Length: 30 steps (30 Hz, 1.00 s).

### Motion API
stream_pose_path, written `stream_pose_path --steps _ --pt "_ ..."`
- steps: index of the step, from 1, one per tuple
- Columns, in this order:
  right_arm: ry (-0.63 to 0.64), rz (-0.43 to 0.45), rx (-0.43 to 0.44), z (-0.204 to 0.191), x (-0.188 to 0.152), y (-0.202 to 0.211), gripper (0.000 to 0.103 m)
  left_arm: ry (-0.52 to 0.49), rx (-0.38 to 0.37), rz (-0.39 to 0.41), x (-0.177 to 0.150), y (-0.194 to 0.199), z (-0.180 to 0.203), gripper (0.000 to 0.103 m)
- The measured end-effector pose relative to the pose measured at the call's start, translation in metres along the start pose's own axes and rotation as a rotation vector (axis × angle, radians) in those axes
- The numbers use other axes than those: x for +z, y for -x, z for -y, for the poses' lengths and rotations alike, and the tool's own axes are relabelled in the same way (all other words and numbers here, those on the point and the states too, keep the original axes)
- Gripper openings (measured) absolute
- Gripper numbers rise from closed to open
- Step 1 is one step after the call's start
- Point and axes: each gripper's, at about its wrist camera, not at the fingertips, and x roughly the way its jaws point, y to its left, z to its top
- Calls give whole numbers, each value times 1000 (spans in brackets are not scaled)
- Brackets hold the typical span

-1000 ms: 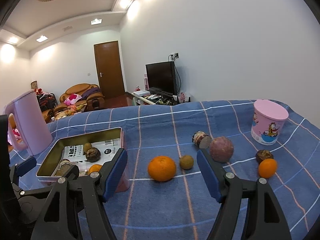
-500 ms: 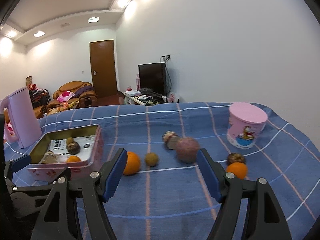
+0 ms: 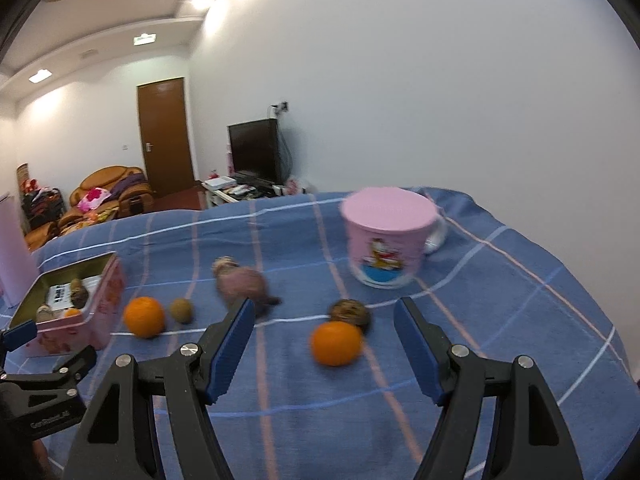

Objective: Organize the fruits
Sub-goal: 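Grasp an orange beside the pink mug with the right gripper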

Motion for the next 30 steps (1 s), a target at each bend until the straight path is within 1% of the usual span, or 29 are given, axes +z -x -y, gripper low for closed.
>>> stream_pose_path --steps 4,6,8,11,15,18,25,26,27,28,29,30 --pt "-3 -14 -20 22 1 -1 73 -16 -34 -19 1 -1 17 103" --pt "-3 -35 -22 34 2 -6 73 -29 -51 -31 1 -2 26 103" --pt "-12 -72 4 44 3 -11 73 -35 -68 -41 1 -2 33 103" --pt "-4 -131 55 48 1 -21 73 -40 -79 -60 0 -4 41 103" --pt "17 -221 148 38 1 -40 73 -39 -78 -70 0 -5 45 103" --pt "46 -249 185 25 3 -51 73 -17 -69 -74 1 -6 41 103" --pt "112 -354 196 1 -2 -85 73 30 -71 -110 1 -15 33 103" --pt "114 -375 200 0 -3 -89 72 32 -73 -114 1 -15 33 103" --pt "103 -383 206 1 -3 -92 63 33 -73 -116 1 -16 33 103" --pt "93 -385 208 3 -2 -93 57 34 -73 -118 1 -17 33 103" --pt "87 -391 211 5 -3 -95 45 37 -74 -121 1 -17 33 103" --pt "81 -399 225 7 -3 -96 45 38 -75 -123 1 -18 34 103"
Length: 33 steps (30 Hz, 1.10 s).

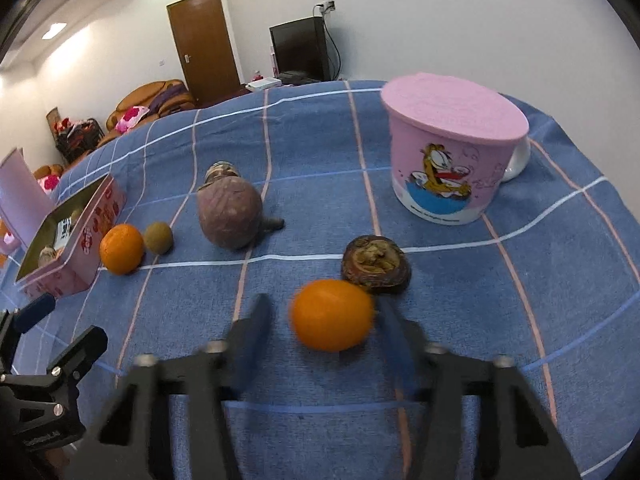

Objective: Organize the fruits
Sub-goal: 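Grasp an orange beside the pink mug with the right gripper, then grasp the dark round fruit with the left gripper while the right holds the orange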

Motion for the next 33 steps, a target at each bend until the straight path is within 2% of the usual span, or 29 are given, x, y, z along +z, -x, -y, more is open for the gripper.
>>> stream_pose_path --steps 7,10,13,16,19,21,22,25,27,33 --pt "-12 17 42 10 -8 13 44 -26 -17 16 2 2 11 102" --pt "-42 116 52 20 -10 35 44 -58 -42 39 9 6 25 102" --pt "-92 262 -35 35 -7 62 44 -85 -91 63 20 10 44 102" --pt "-128 365 -134 50 -5 81 44 -126 -130 86 30 11 67 101" --pt "-171 424 -194 62 -5 92 44 -179 -187 80 42 6 96 92" --pt "-198 453 -216 68 -8 98 45 -206 -217 56 49 -2 116 79" --pt "-207 461 -221 71 -10 99 45 -216 -232 42 51 -6 124 75" --pt "-226 460 -227 79 -10 102 45 -220 -279 -4 58 -20 146 61" --pt "-227 445 -221 81 -10 101 45 -223 -292 -32 60 -27 156 48" --pt "-228 429 -211 80 -11 98 45 -269 -274 -58 58 -41 186 46"
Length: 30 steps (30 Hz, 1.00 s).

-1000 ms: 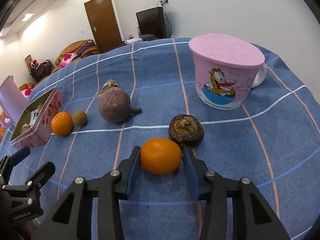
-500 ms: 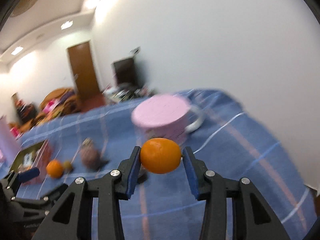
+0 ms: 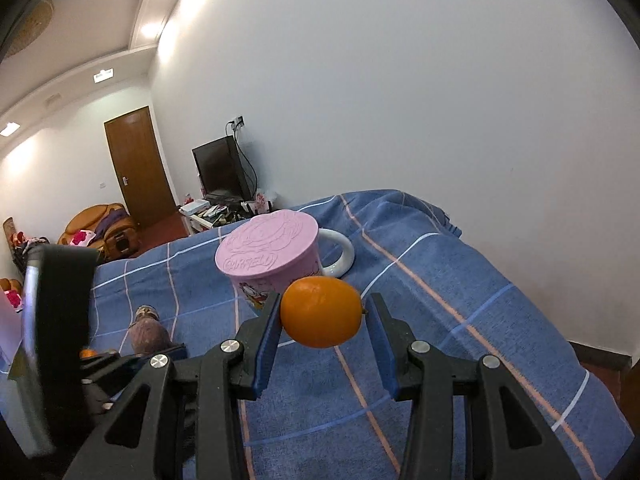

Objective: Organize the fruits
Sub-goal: 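Grasp the dark round fruit with the left gripper while the right holds the orange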

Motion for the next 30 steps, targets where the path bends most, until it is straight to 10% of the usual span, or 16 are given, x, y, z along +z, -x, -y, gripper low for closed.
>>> stream_pose_path --steps 13,30 --pt "-3 -9 -9 0 -1 1 45 11 14 -24 3 -19 14 42" --pt "139 29 -41 -26 -9 -2 45 65 92 136 -36 54 -38 42"
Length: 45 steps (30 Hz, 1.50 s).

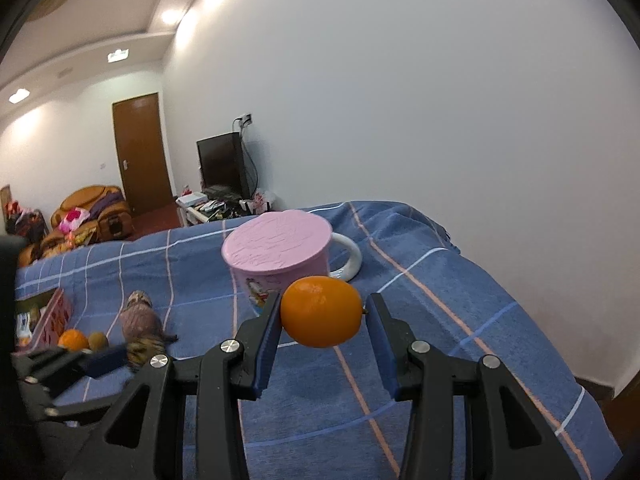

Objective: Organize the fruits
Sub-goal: 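Grasp the dark round fruit with the left gripper while the right holds the orange, then carry the dark fruit and the orange over the pink tin box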

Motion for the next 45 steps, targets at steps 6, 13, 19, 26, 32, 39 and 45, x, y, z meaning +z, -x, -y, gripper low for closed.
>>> stream_pose_path --steps 6,13,19,26,32,39,45 --pt "64 37 -28 -13 -1 6 45 -1 44 38 -11 21 -26 42" --pt "107 43 -42 -29 -4 13 45 5 82 63 -27 41 -58 42" --pt "76 7 -5 -45 -13 25 45 17 103 74 -39 52 -83 42" --pt "96 -4 59 -85 -22 37 45 13 128 101 -47 64 -108 42" --pt "127 -8 113 -121 -29 42 45 43 144 96 -54 67 -136 42" --pt "148 -5 161 -153 -32 46 45 67 152 94 -59 66 -156 42" --pt "156 -14 203 -173 -34 47 45 82 149 97 -59 68 -165 42"
